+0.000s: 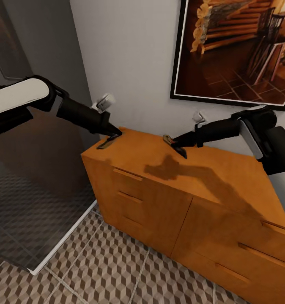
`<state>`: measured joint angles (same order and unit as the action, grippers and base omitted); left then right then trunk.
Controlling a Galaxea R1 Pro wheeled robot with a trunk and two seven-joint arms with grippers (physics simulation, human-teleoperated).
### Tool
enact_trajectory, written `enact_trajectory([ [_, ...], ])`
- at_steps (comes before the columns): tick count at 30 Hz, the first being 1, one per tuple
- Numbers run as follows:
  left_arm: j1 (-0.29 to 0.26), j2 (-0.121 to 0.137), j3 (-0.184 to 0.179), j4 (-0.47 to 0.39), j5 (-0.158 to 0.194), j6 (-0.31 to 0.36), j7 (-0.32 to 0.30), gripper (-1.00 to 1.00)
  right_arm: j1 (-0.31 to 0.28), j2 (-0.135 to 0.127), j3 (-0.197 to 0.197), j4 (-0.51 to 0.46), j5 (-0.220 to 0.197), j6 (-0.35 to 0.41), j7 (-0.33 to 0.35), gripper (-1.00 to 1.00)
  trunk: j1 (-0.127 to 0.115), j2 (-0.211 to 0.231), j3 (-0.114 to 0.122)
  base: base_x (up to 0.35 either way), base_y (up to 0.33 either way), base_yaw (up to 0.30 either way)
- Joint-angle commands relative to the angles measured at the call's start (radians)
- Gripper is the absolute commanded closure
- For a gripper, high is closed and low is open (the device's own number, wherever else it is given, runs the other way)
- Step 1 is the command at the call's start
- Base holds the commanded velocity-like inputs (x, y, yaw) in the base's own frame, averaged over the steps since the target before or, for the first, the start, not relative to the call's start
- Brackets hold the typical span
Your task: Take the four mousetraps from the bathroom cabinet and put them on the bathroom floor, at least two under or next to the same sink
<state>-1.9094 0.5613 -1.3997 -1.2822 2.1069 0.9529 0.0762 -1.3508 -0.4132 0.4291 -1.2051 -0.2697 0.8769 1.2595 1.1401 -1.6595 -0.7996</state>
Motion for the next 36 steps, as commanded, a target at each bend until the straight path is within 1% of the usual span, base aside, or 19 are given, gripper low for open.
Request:
enact_trajectory([
  [1,-0.002,0.001,-0.009,-0.004,0.009,0.0,0.006,1.0,0.008,-0.006,-0.009,0.0,-0.017,0.012,0.005,1.0,0.0,-0.001,-0.001,0.0,0.0,0.0],
  [4,-0.002,0.003,-0.027,-0.043,0.019,0.0,0.005,1.0,0.052,-0.041,-0.068,0.0,-0.067,0.015,0.049,1.0,0.0,-0.001,-0.001,-0.055,0.0,0.0],
  [5,-0.002,0.003,-0.03,-0.064,0.027,0.0,0.005,1.0,0.067,-0.05,-0.08,0.0,-0.082,0.015,0.058,1.0,0.0,-0.001,-0.001,-0.151,0.015,0.0],
  [7,-0.002,0.002,-0.03,-0.094,0.042,0.0,0.005,1.0,0.091,-0.058,-0.093,0.0,-0.099,0.015,0.066,1.0,0.0,-0.001,-0.001,-0.188,0.045,0.0],
  [9,-0.002,0.0,-0.026,-0.12,0.069,0.0,0.005,1.0,0.118,-0.062,-0.103,0.001,-0.11,0.016,0.071,1.0,0.0,-0.001,-0.001,-0.245,0.096,0.0],
  [10,-0.002,0.0,-0.02,-0.127,0.085,0.0,0.006,1.0,0.127,-0.063,-0.106,0.001,-0.113,0.016,0.072,1.0,0.0,-0.001,-0.001,-0.269,0.116,0.0],
  [11,-0.002,0.0,-0.015,-0.13,0.093,0.0,0.006,1.0,0.131,-0.064,-0.106,0.001,-0.114,0.016,0.073,1.0,0.0,-0.001,-0.001,-0.275,0.118,0.0],
  [14,-0.002,0.005,0.014,-0.136,0.141,0.0,0.007,1.0,0.158,-0.063,-0.109,0.002,-0.117,0.016,0.073,1.0,0.0,-0.001,-0.001,-0.288,0.085,0.0],
  [16,-0.002,0.009,0.019,-0.136,0.152,0.0,0.008,1.0,0.176,-0.062,-0.11,0.001,-0.117,0.015,0.073,1.0,0.0,-0.001,-0.001,-0.202,0.036,0.0],
  [17,-0.002,0.016,0.02,-0.134,0.157,0.0,0.008,1.0,0.185,-0.061,-0.11,0.001,-0.117,0.015,0.072,1.0,0.0,-0.001,-0.001,-0.101,0.018,0.0],
  [21,-0.002,0.054,0.022,-0.131,0.164,0.0,0.008,1.0,0.198,-0.06,-0.11,0.0,-0.117,0.015,0.07,1.0,0.0,-0.001,0.0,-0.037,0.007,-0.018],
  [24,-0.002,0.068,0.023,-0.132,0.164,0.0,0.008,1.0,0.199,-0.059,-0.111,-0.004,-0.117,0.016,0.069,1.0,0.0,-0.001,0.003,-0.009,0.002,-0.104],
  [33,-0.002,0.075,0.018,-0.138,0.165,-0.004,0.007,1.0,0.201,-0.059,-0.112,-0.003,-0.118,0.016,0.07,1.0,0.0,-0.001,0.015,-0.001,0.0,-0.168],
  [36,-0.002,0.075,-0.001,-0.143,0.165,-0.012,0.006,1.0,0.231,-0.056,-0.111,-0.001,-0.118,0.013,0.07,1.0,0.0,-0.001,0.019,-0.056,0.0,-0.177],
])
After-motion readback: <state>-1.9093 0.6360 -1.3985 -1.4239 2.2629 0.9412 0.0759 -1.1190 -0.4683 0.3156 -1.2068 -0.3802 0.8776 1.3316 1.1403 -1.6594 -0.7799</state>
